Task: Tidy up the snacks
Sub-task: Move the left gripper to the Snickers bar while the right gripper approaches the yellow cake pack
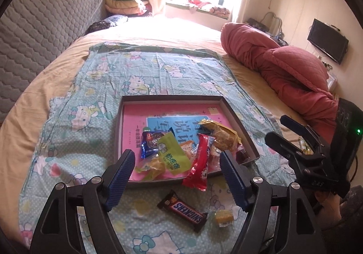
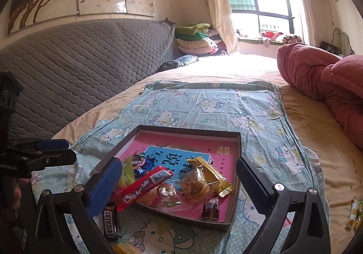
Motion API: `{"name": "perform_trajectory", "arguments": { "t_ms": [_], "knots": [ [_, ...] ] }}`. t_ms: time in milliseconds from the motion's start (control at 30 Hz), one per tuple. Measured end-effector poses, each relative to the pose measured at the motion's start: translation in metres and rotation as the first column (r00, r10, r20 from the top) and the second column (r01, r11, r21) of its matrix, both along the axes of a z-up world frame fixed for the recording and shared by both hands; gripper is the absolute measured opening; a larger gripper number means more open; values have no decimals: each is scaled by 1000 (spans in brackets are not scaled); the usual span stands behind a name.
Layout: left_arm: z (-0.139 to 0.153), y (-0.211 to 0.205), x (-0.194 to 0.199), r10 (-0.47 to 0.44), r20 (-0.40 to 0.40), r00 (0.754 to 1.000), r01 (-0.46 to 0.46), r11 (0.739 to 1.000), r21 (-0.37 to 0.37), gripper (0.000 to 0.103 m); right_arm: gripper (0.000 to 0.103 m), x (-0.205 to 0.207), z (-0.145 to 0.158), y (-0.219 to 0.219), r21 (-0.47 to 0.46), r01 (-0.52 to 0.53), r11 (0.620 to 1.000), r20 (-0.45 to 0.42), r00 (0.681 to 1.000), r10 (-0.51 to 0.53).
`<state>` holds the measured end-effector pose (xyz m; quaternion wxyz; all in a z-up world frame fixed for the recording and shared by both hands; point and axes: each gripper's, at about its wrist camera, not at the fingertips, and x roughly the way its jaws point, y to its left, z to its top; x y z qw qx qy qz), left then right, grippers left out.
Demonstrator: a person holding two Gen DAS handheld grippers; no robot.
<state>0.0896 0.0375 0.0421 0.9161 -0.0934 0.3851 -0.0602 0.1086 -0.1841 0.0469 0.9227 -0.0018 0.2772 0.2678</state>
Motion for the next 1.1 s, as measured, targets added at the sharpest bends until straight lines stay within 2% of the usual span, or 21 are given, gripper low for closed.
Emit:
{"name": "perform_trajectory", "arguments": {
  "t_ms": [100, 200, 400, 500, 733, 900, 1100],
  "knots": [
    [2, 5, -4, 6, 6, 1000, -6, 1000, -4, 78, 101, -13, 7, 1, 16, -7, 1000, 37, 999, 6],
    [2, 7, -7, 5, 1, 1000, -5, 1000, -1, 78, 101, -18, 10, 2, 24, -14, 1000, 34, 999, 13],
    [-5, 14, -18, -1, -11, 1000, 2, 999, 38, 78, 101, -24, 1, 2, 29, -4, 1000, -34, 999, 5],
    [-14, 22, -24, 10, -37, 999, -9, 1000, 23, 78, 101, -29, -3, 4, 30, -6, 1000, -69, 998, 8],
    [-38, 28, -30, 19, -118, 993, -24, 999, -40, 78, 101, -49, -13, 17, -10, -48, 999, -131, 990, 47],
    [-53, 24, -30, 18, -165, 986, -31, 997, -75, 78, 101, -60, -29, 31, -80, -79, 994, -199, 978, 62],
    [-62, 21, -28, 13, -185, 983, -28, 997, -74, 78, 101, -66, -52, 41, -149, -109, 983, -293, 954, 62]
  ]
}}
